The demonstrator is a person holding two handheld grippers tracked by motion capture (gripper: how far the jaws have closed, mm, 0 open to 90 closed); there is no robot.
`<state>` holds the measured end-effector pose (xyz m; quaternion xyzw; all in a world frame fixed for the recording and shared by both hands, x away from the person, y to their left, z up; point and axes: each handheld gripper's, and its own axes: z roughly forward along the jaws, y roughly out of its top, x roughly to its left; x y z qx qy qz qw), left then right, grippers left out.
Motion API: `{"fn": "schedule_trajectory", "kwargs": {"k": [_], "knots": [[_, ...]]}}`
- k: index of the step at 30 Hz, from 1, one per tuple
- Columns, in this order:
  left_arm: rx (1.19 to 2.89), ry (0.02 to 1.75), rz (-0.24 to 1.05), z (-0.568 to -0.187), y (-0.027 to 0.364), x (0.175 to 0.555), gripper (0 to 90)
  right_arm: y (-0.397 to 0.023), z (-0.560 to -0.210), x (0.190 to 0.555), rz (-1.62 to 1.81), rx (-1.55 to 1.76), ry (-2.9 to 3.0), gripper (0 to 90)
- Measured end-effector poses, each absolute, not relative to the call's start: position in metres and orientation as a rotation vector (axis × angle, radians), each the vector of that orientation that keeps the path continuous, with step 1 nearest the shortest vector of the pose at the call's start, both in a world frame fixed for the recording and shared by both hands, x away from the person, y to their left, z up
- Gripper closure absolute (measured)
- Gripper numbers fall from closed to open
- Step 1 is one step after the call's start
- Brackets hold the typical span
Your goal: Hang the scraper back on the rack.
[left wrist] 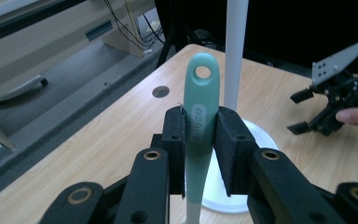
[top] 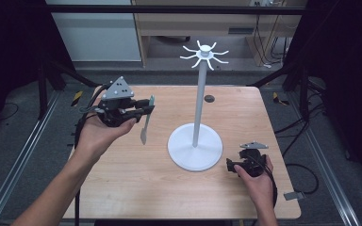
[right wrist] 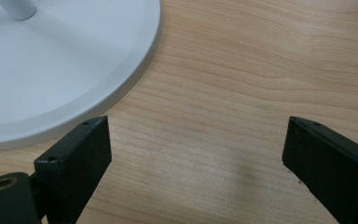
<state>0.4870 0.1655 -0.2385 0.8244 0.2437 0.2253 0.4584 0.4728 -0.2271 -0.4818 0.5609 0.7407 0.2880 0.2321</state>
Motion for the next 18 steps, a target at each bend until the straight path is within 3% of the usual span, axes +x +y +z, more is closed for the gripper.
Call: {"fn": "schedule_trajectory", "kwargs": {"k": [18], "knots": [[1.949,0.607,0.583,-0.211,0.152,0.494,74.4,-0.226,-0.481,0.473,0.790,1.539,2.035,8.3]]}}
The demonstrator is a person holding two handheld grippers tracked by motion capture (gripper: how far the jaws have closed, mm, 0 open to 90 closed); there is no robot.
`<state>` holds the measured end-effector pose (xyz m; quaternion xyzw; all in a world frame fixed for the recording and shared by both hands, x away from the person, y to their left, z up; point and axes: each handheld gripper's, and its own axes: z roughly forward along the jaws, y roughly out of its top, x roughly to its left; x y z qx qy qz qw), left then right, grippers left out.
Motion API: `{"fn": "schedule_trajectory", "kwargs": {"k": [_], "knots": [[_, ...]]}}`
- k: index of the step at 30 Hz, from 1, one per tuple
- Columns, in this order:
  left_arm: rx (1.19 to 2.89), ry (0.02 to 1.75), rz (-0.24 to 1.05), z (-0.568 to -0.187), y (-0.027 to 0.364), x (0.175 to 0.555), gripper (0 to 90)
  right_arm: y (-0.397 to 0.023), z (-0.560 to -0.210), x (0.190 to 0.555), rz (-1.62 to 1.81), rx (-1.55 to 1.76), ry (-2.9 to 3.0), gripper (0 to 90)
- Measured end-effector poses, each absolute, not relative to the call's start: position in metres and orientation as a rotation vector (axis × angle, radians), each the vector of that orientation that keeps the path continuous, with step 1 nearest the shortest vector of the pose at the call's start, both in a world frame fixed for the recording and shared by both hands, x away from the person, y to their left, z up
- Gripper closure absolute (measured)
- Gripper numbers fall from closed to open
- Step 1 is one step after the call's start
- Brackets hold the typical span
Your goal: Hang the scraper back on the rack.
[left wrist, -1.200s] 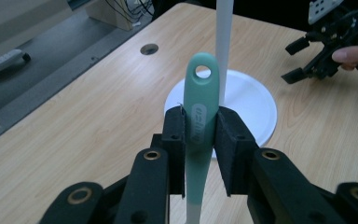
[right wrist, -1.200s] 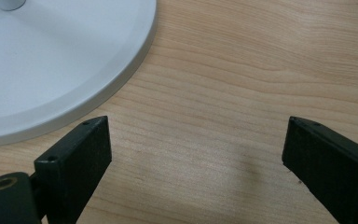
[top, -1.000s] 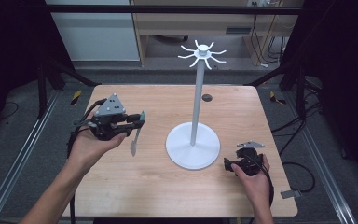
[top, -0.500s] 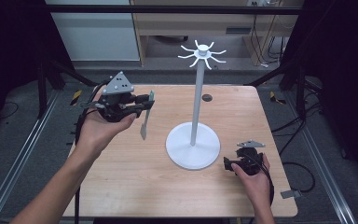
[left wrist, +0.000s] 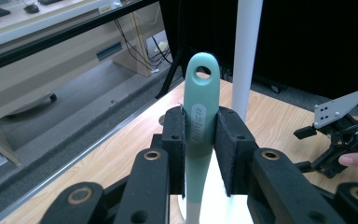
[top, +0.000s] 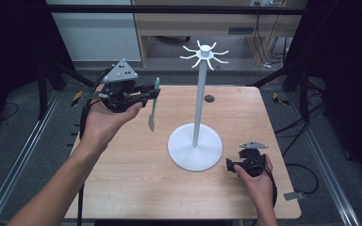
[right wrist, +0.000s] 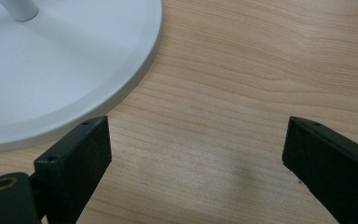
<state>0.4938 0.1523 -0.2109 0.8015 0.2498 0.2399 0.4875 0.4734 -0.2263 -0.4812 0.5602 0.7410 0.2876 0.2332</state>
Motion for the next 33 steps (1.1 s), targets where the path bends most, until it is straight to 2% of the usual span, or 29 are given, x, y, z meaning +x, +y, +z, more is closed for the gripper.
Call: {"fn": "schedule_trajectory", "kwargs": {"k": [33], "knots": [[1.906,0.566,0.626,-0.178,0.122,0.491,74.5,-0.228,-0.481,0.474,0.785,1.542,2.032,8.2]]}}
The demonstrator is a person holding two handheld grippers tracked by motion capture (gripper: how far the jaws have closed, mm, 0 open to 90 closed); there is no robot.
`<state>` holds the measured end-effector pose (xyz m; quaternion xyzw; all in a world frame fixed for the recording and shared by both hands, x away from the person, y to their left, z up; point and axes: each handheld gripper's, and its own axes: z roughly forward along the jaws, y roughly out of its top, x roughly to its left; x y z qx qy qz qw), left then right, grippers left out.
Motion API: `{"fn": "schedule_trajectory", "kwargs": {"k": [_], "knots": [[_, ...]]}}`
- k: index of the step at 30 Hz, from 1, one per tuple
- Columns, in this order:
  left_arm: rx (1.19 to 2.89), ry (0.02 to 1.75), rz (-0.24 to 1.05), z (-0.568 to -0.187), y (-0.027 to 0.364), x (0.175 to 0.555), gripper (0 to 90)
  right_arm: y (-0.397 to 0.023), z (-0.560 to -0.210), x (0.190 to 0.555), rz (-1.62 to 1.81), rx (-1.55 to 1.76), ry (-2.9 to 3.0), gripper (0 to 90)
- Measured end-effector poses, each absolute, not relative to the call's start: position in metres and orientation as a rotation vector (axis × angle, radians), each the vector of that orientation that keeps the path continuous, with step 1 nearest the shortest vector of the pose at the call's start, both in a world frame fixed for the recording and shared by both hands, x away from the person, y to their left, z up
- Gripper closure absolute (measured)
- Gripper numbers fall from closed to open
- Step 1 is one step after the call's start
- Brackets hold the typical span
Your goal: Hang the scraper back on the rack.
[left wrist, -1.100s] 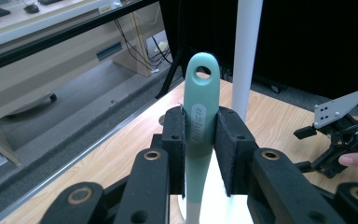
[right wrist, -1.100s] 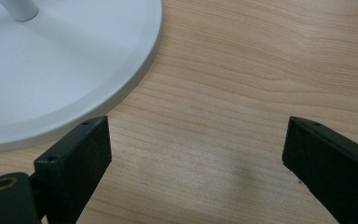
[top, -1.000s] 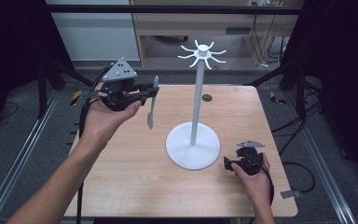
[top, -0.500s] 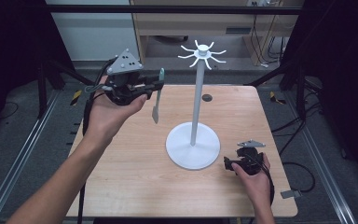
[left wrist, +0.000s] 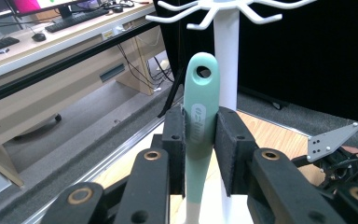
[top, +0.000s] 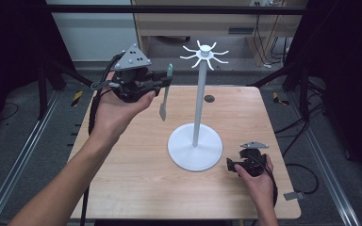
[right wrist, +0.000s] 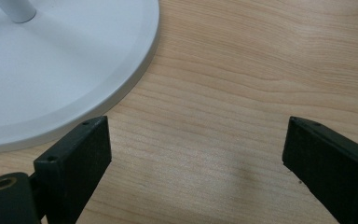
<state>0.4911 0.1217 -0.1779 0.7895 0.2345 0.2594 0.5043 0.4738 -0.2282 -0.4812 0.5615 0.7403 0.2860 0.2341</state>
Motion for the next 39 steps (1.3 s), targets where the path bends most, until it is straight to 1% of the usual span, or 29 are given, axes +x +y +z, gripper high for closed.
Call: {"fn": "schedule_trajectory", "kwargs": {"k": [6,15,39], "knots": [[1.911,0.576,0.639,-0.174,0.119,0.497,74.5,-0.228,-0.481,0.474,0.786,1.544,2.033,8.2],[1.912,0.583,0.625,-0.170,0.114,0.508,74.5,-0.228,-0.481,0.474,0.788,1.546,2.032,8.2],[1.911,0.582,0.596,-0.167,0.104,0.516,75.6,-0.229,-0.481,0.474,0.787,1.545,2.037,8.1]]}}
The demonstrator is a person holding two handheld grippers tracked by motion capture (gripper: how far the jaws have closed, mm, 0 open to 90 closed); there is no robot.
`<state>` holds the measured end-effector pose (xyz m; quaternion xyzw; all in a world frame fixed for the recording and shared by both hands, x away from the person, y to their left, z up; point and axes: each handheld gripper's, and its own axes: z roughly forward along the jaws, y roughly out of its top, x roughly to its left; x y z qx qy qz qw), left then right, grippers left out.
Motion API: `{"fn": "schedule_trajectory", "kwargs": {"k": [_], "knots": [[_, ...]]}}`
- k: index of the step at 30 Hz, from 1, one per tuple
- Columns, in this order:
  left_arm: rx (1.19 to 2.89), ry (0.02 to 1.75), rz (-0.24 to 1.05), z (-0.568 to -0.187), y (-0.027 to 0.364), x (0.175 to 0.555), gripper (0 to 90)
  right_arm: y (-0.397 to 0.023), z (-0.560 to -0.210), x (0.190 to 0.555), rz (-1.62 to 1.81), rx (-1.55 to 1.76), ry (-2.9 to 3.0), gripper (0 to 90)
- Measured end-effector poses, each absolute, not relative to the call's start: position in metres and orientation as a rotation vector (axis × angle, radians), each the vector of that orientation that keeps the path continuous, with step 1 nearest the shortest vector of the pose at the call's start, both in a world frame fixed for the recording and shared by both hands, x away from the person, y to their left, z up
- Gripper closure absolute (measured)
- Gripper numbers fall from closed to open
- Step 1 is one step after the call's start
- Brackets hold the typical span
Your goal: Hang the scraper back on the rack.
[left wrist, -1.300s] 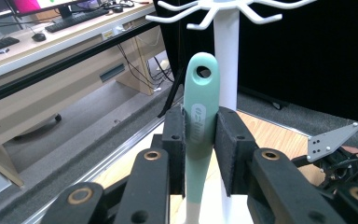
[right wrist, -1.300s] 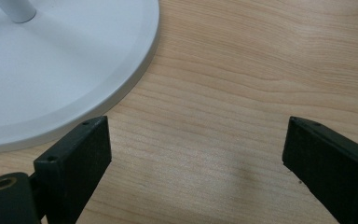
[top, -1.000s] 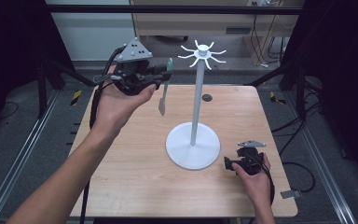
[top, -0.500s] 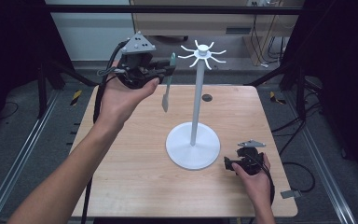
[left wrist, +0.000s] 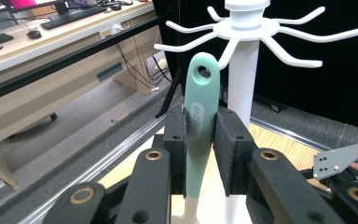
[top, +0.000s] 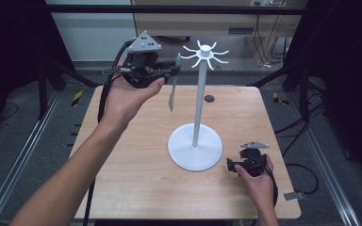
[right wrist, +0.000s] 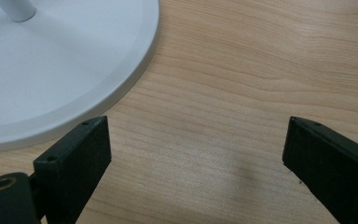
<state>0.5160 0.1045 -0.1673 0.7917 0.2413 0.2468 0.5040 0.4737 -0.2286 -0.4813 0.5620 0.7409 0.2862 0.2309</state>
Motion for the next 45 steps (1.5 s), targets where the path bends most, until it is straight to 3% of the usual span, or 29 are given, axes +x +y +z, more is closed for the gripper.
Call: {"fn": "schedule_trajectory", "kwargs": {"k": [4,45], "knots": [[1.910,0.576,0.591,-0.168,0.104,0.517,82.7,-0.228,-0.482,0.474,0.785,1.547,2.038,8.0],[1.858,0.632,0.632,-0.167,0.093,0.501,81.6,-0.227,-0.483,0.474,0.775,1.554,2.053,7.8]]}}
